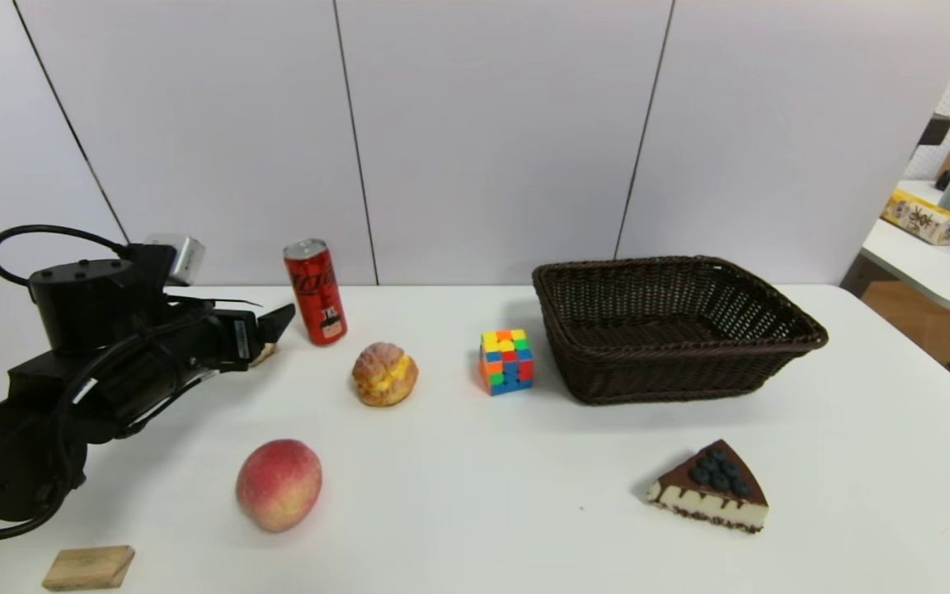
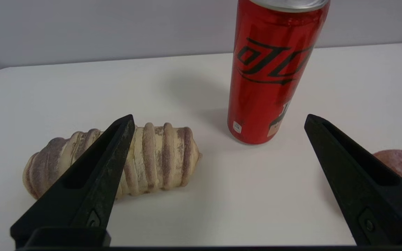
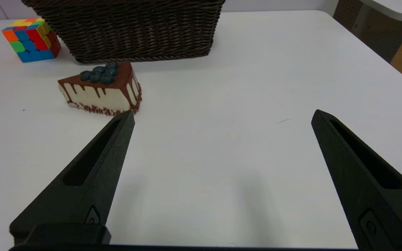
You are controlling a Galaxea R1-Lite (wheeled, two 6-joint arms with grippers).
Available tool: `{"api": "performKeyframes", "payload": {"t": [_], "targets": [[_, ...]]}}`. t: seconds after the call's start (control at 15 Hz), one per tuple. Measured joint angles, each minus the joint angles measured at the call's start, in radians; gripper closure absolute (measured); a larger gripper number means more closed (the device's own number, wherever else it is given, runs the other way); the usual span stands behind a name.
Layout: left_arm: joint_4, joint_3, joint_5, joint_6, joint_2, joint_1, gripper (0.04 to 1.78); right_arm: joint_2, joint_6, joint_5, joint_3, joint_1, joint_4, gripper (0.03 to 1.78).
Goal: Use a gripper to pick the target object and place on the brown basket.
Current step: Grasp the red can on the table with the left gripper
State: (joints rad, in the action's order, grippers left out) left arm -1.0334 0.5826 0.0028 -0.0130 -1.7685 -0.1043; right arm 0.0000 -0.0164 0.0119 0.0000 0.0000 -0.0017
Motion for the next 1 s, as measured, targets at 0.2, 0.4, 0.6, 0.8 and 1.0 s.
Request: {"api": "performKeyframes", "payload": {"t": [0.2,0.4,0.6,0.8,1.0], "targets": [[-0.105,0.006,-0.011,-0.018,-0.065,-0.01,0.07,0.0,0.0,0.0,0.0,0.0,0.0,0.06],[-0.174,0.023,-0.041,-0.018,-0.126,-0.017,0.07,0.0,0.0,0.0,0.0,0.0,0.0,0.06],[-0.25,0.046,-0.045,-0.016,-0.191,-0.033,0.07,0.0,0.0,0.0,0.0,0.0,0.0,0.06],[-0.265,0.099,-0.046,-0.012,-0.249,-0.04,0.07,0.0,0.0,0.0,0.0,0.0,0.0,0.06],[-0.267,0.166,-0.046,-0.011,-0.298,-0.041,0.07,0.0,0.0,0.0,0.0,0.0,0.0,0.06]]}}
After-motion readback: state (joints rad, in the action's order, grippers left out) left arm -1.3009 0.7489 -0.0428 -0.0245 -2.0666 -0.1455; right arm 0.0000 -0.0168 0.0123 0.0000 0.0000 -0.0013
